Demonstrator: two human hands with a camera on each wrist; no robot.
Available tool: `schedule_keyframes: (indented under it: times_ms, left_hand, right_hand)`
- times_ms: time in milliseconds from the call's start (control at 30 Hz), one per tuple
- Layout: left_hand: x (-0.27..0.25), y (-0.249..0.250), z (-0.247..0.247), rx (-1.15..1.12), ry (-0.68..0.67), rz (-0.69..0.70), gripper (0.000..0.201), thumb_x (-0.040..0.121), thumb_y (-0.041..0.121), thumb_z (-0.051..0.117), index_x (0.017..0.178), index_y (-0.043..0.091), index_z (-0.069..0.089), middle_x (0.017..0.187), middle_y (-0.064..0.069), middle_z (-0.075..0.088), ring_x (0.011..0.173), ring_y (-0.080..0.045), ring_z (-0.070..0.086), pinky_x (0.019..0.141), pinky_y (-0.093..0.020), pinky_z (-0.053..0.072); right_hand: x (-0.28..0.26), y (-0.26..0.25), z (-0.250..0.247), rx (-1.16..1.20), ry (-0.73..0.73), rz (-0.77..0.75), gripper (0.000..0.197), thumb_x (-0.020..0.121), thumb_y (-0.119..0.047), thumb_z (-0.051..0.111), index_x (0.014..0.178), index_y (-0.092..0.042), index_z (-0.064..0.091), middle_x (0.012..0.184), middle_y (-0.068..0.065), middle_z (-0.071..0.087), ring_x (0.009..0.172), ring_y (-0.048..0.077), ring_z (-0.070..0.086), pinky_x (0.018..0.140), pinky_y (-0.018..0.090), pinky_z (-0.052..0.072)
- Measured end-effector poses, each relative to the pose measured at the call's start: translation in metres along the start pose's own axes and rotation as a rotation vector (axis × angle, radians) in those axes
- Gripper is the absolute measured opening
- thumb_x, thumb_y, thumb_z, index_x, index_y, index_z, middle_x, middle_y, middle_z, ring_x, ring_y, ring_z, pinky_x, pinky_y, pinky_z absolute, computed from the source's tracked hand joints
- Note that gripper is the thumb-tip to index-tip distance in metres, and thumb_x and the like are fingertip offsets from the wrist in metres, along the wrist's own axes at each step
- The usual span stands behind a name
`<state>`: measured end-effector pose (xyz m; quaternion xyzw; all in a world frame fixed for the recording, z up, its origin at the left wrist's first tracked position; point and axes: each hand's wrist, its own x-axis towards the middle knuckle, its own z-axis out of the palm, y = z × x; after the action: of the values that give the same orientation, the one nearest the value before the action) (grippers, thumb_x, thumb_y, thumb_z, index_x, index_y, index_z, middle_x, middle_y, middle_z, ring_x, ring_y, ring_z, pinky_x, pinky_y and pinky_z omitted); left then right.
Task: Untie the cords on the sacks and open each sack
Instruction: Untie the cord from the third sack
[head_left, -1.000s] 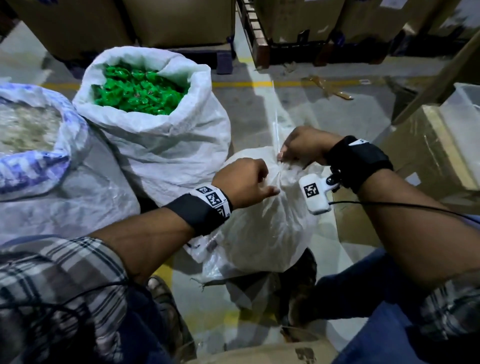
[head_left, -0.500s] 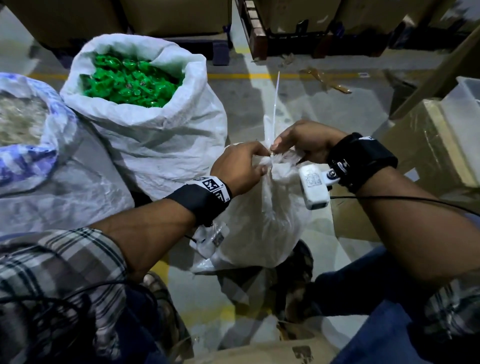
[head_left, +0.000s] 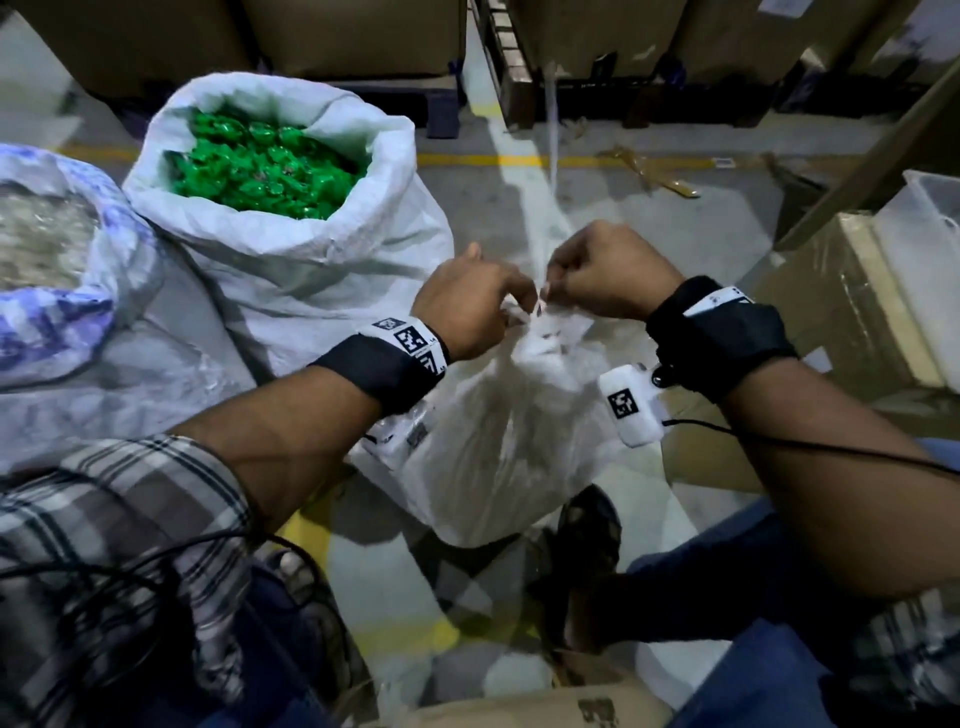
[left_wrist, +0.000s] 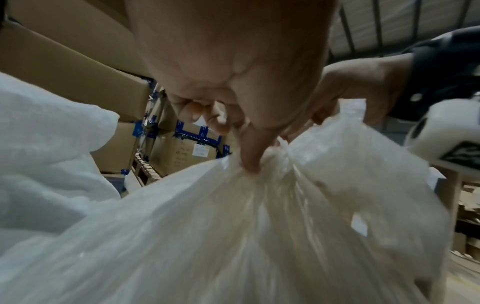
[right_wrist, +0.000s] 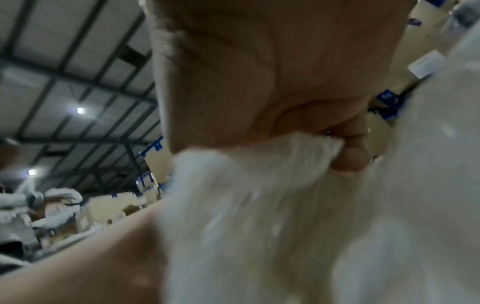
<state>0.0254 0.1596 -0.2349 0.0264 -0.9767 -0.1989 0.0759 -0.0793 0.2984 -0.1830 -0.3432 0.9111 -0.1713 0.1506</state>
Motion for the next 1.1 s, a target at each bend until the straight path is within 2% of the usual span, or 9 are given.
schedule_keyframes:
  times_ms: [133, 333, 367, 433, 533, 700, 833, 967, 1100]
  left_hand:
    - [-0.015, 0.005, 0.016, -0.045, -0.070, -0.141, 0.021, 0.083, 0.031, 0.074, 0.101, 0.032, 0.063, 0.108, 0.002, 0.057, 0.107, -0.026, 0.050, 0.086, -0.034, 0.042]
    - [-0.026, 0.018, 0.004, -0.139, -0.164, -0.424, 0.023, 0.074, 0.043, 0.068, 0.061, 0.028, 0.056, 0.062, 0.009, 0.057, 0.070, -0.029, 0.057, 0.059, -0.027, 0.041]
    - [-0.027, 0.020, 0.000, -0.220, -0.218, -0.447, 0.011, 0.075, 0.039, 0.069, 0.064, 0.035, 0.066, 0.052, 0.012, 0.056, 0.067, -0.027, 0.061, 0.053, -0.024, 0.044]
    - [-0.031, 0.022, -0.006, -0.389, -0.319, -0.535, 0.039, 0.077, 0.024, 0.068, 0.056, 0.057, 0.064, 0.046, 0.016, 0.061, 0.054, -0.020, 0.065, 0.041, -0.014, 0.041]
    - [-0.032, 0.019, -0.006, -0.611, -0.387, -0.746, 0.027, 0.074, 0.015, 0.067, 0.047, 0.015, 0.061, 0.051, 0.000, 0.061, 0.040, -0.018, 0.045, 0.045, -0.018, 0.032]
    - [-0.027, 0.020, -0.009, -0.992, -0.395, -0.938, 0.006, 0.083, 0.009, 0.067, 0.083, 0.010, 0.060, 0.055, -0.004, 0.054, 0.037, -0.012, 0.044, 0.046, -0.015, 0.036]
    - [-0.028, 0.019, -0.005, -1.106, -0.345, -0.874, 0.013, 0.087, 0.004, 0.073, 0.096, 0.010, 0.066, 0.065, -0.001, 0.067, 0.047, -0.008, 0.056, 0.044, -0.014, 0.045]
    - [-0.036, 0.017, 0.019, -0.973, -0.118, -0.718, 0.032, 0.068, 0.004, 0.090, 0.085, 0.015, 0.065, 0.075, 0.000, 0.072, 0.066, -0.013, 0.064, 0.055, -0.022, 0.049]
    - [-0.050, 0.020, 0.052, -0.506, 0.045, -0.445, 0.026, 0.072, 0.012, 0.076, 0.089, 0.019, 0.059, 0.074, 0.007, 0.068, 0.071, -0.013, 0.066, 0.064, -0.027, 0.051]
  right_hand:
    - [0.000, 0.014, 0.015, 0.125, -0.185, 0.072, 0.004, 0.078, -0.020, 0.079, 0.079, -0.017, 0.080, 0.078, 0.001, 0.075, 0.078, 0.013, 0.066, 0.074, 0.024, 0.049]
    - [-0.001, 0.017, 0.020, 0.362, -0.318, 0.117, 0.022, 0.073, -0.025, 0.078, 0.088, -0.010, 0.081, 0.081, 0.009, 0.073, 0.067, 0.010, 0.057, 0.068, 0.025, 0.045]
    - [-0.002, 0.015, 0.021, 0.361, -0.345, 0.121, 0.020, 0.074, -0.027, 0.078, 0.088, -0.012, 0.082, 0.074, 0.003, 0.070, 0.060, 0.006, 0.056, 0.060, 0.020, 0.044]
    - [-0.004, 0.012, 0.023, 0.351, -0.389, 0.138, 0.022, 0.076, -0.035, 0.079, 0.086, -0.016, 0.082, 0.068, -0.007, 0.063, 0.054, 0.006, 0.052, 0.051, 0.018, 0.041]
    - [-0.003, 0.012, 0.023, 0.361, -0.412, 0.163, 0.024, 0.077, -0.036, 0.080, 0.085, -0.014, 0.082, 0.070, -0.005, 0.069, 0.057, 0.009, 0.056, 0.058, 0.022, 0.045]
    - [0.003, 0.014, 0.021, 0.270, -0.323, 0.165, 0.029, 0.075, -0.024, 0.082, 0.095, -0.002, 0.078, 0.101, 0.016, 0.075, 0.097, 0.036, 0.068, 0.093, 0.044, 0.055]
    - [0.003, 0.015, 0.020, 0.309, -0.246, 0.170, 0.031, 0.081, -0.020, 0.076, 0.103, 0.002, 0.074, 0.101, 0.021, 0.070, 0.088, 0.028, 0.060, 0.082, 0.033, 0.050]
    - [0.001, 0.012, 0.019, 0.402, -0.168, 0.199, 0.029, 0.080, -0.016, 0.076, 0.101, 0.004, 0.074, 0.101, 0.024, 0.070, 0.088, 0.029, 0.060, 0.092, 0.047, 0.054]
    - [-0.005, 0.005, 0.024, 0.325, -0.184, 0.249, 0.023, 0.067, -0.015, 0.082, 0.084, 0.001, 0.078, 0.077, 0.016, 0.071, 0.065, 0.023, 0.057, 0.057, 0.031, 0.046]
